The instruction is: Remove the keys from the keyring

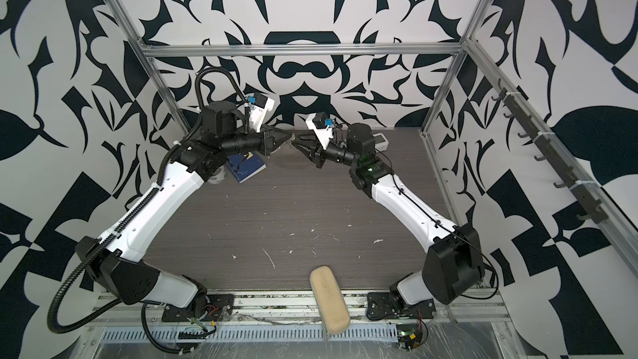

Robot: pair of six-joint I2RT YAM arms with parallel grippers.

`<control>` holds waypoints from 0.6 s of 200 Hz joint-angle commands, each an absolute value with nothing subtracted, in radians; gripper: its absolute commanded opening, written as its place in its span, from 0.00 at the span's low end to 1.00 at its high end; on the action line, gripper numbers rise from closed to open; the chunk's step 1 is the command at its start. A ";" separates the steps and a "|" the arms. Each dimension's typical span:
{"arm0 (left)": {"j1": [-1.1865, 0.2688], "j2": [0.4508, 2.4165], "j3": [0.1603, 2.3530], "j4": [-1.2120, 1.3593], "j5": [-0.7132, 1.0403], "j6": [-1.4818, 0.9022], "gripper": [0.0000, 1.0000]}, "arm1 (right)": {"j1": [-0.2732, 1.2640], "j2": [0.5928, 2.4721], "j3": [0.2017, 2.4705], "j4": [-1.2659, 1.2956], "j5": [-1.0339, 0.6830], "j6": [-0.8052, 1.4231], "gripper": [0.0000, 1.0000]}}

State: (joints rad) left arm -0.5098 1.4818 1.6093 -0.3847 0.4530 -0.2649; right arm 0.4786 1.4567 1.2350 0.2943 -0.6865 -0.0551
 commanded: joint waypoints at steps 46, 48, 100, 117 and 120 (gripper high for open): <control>-0.509 1.460 1.602 -0.339 0.468 -0.281 0.00 | 0.491 1.443 1.322 0.173 -0.574 -0.118 0.32; -0.509 1.460 1.602 -0.339 0.469 -0.281 0.00 | 0.490 1.441 1.322 0.171 -0.569 -0.119 0.32; -0.509 1.463 1.606 -0.339 0.463 -0.281 0.00 | 0.492 1.411 1.321 0.119 -0.517 -0.155 0.30; -0.509 1.463 1.606 -0.337 0.464 -0.282 0.00 | 0.497 1.409 1.323 0.116 -0.524 -0.158 0.28; -0.509 1.465 1.606 -0.336 0.464 -0.282 0.00 | 0.497 1.410 1.324 0.115 -0.527 -0.159 0.28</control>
State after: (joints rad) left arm -0.5098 1.4818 1.6089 -0.3794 0.4450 -0.2695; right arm 0.4965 1.4399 1.2892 0.1238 -0.5667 -0.1379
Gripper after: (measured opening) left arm 0.042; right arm 0.289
